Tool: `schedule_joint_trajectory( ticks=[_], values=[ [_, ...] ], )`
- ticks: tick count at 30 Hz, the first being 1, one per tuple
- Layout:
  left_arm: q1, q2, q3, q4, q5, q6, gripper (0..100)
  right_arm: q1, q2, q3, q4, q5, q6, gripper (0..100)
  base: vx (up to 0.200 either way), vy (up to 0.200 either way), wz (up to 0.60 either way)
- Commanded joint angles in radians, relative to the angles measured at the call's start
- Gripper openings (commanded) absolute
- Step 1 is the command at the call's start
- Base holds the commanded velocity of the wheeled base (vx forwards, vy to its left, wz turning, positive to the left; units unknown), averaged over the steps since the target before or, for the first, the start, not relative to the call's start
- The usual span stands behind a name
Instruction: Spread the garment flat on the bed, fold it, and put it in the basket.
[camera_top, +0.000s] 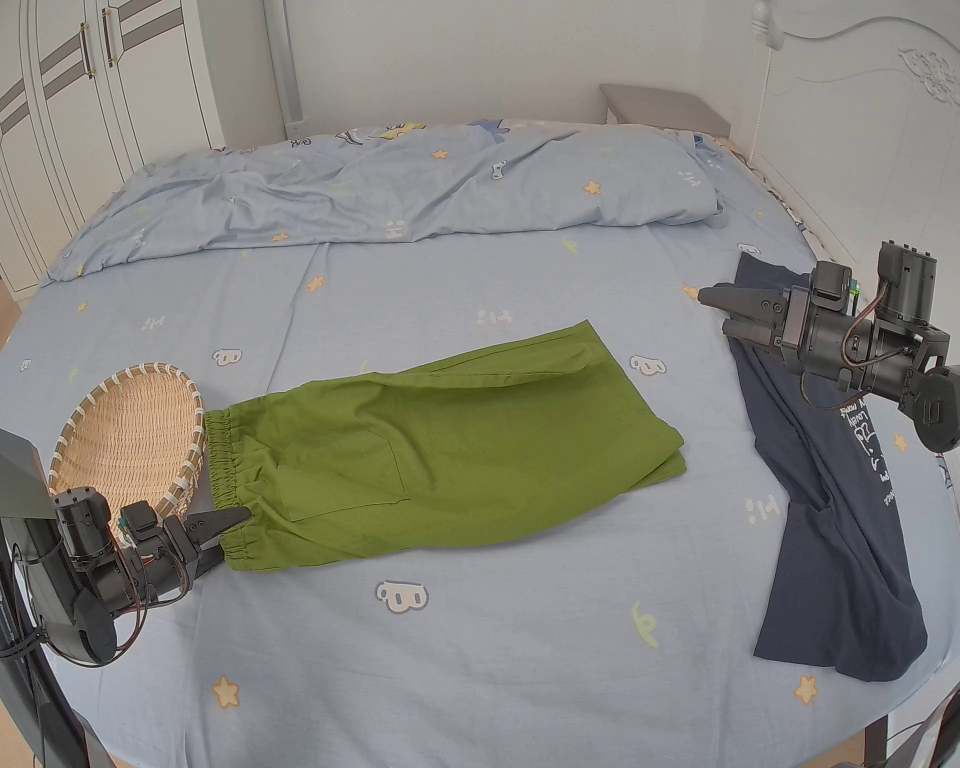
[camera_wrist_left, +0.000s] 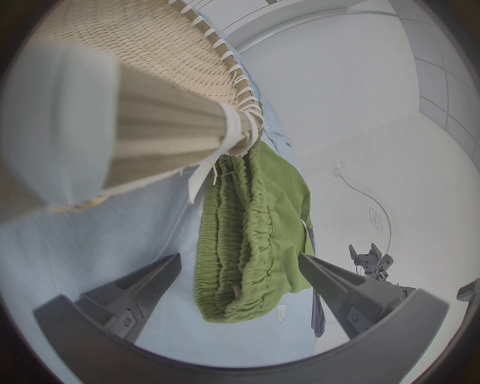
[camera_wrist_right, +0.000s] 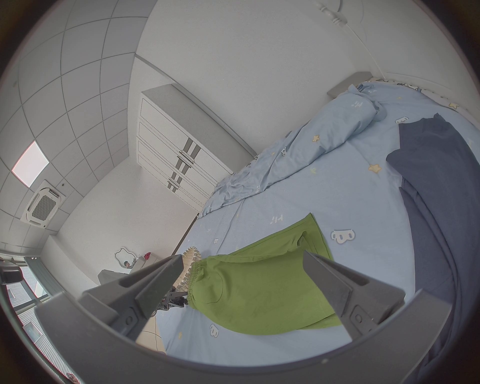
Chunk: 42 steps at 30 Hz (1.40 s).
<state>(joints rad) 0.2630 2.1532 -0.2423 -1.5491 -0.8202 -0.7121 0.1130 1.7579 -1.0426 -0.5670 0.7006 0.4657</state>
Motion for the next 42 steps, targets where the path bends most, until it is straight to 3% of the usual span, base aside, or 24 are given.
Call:
schedule_joint_trajectory(
  ticks=[1,9,15,30,31,42],
  values=[
    [0.005,-0.003,-0.014,-0.022,0.001,-0.001,100,0.001,0.000,0.001,-0.001,0.000,0.001,100,0.000,0.000,0.00],
    [-0.014,0.017,-0.060,-0.022,0.007,-0.006,100,0.001,0.000,0.001,-0.001,0.000,0.001,100,0.000,0.000,0.00],
    [-0.077,0.042,-0.110,-0.022,0.078,-0.033,100,0.001,0.000,-0.001,-0.001,0.000,0.001,100,0.000,0.000,0.00],
    [-0.074,0.048,-0.158,-0.022,0.078,-0.069,100,-0.001,0.002,-0.002,-0.001,0.000,0.001,100,0.000,0.000,0.00],
    [-0.074,0.048,-0.158,-0.022,0.078,-0.069,0,-0.001,0.002,-0.002,-0.001,0.000,0.001,100,0.000,0.000,0.00],
    [-0.077,0.033,-0.166,-0.022,0.073,-0.086,0,-0.050,0.032,-0.022,0.047,0.002,0.007,100,0.000,0.000,0.00]
  ],
)
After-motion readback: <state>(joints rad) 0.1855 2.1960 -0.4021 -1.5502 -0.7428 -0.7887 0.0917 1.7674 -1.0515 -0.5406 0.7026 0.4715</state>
